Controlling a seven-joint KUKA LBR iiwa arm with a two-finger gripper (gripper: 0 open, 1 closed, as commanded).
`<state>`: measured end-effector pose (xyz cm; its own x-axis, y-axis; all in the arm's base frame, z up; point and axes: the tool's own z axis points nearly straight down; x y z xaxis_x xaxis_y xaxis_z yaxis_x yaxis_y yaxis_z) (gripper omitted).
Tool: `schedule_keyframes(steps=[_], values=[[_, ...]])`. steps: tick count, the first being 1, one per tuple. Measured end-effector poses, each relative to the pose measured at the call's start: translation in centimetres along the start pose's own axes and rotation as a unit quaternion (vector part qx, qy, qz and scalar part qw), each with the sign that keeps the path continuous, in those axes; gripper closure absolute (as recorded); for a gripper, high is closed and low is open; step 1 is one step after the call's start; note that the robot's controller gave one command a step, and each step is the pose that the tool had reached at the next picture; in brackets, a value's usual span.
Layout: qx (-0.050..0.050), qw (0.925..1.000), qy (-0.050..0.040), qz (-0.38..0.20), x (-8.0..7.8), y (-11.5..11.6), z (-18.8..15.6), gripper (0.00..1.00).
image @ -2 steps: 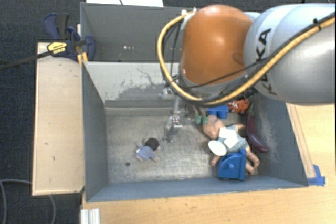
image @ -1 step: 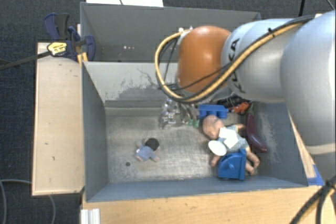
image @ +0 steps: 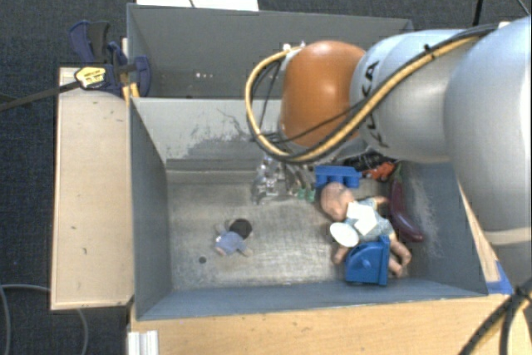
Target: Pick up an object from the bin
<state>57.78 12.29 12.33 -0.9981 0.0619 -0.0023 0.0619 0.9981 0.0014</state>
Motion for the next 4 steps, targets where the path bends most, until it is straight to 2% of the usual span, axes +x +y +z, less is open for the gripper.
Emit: schedule_keyframes(steps=[1,2,3,4], values=[[0.001,0.9994,0.0036,-0.033,0.3,-0.7,-3.1,1.0],[0.0,0.9958,0.0006,-0.092,7.1,-2.6,-4.9,0.0],[0.0,0.9958,0.0007,-0.091,7.1,-2.6,-4.9,0.0],[0.0,0.9884,0.0006,-0.152,4.9,0.6,4.1,1.0]])
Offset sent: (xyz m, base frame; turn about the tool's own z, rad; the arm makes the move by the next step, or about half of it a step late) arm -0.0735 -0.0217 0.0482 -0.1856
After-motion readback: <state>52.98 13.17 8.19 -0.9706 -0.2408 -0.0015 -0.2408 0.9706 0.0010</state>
